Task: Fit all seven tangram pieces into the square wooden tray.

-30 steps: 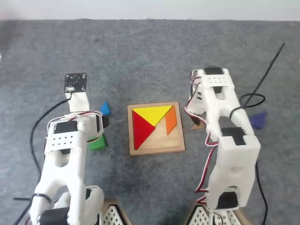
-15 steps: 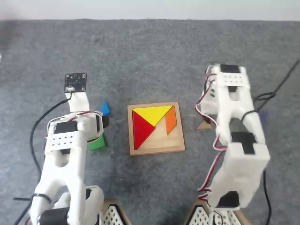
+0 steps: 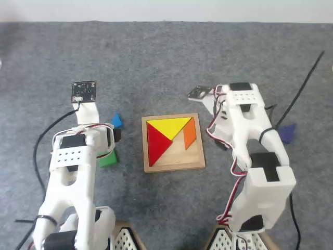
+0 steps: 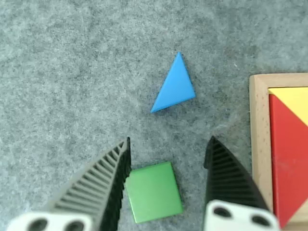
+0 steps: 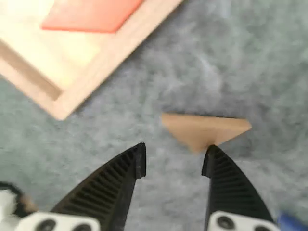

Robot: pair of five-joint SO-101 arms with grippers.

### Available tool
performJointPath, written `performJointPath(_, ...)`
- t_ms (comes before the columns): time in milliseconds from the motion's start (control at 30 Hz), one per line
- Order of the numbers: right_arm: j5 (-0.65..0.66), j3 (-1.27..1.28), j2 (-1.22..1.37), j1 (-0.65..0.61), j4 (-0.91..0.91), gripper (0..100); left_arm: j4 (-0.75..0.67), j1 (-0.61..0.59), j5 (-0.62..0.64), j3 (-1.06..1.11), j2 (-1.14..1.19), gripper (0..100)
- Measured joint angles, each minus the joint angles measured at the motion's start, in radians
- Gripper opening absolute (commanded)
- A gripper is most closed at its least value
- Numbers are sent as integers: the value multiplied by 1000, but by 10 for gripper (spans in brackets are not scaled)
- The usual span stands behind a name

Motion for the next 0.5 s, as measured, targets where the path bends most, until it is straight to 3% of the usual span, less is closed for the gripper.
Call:
performJointPath(167,-18,51,-9,-6,-135,216,0,0,0,0,0,246)
performJointPath(333,-278,51,-9,-2,-193,216,0,0,0,0,0,246)
performJointPath(500,-396,51,-9,-12,-204,216,0,0,0,0,0,246)
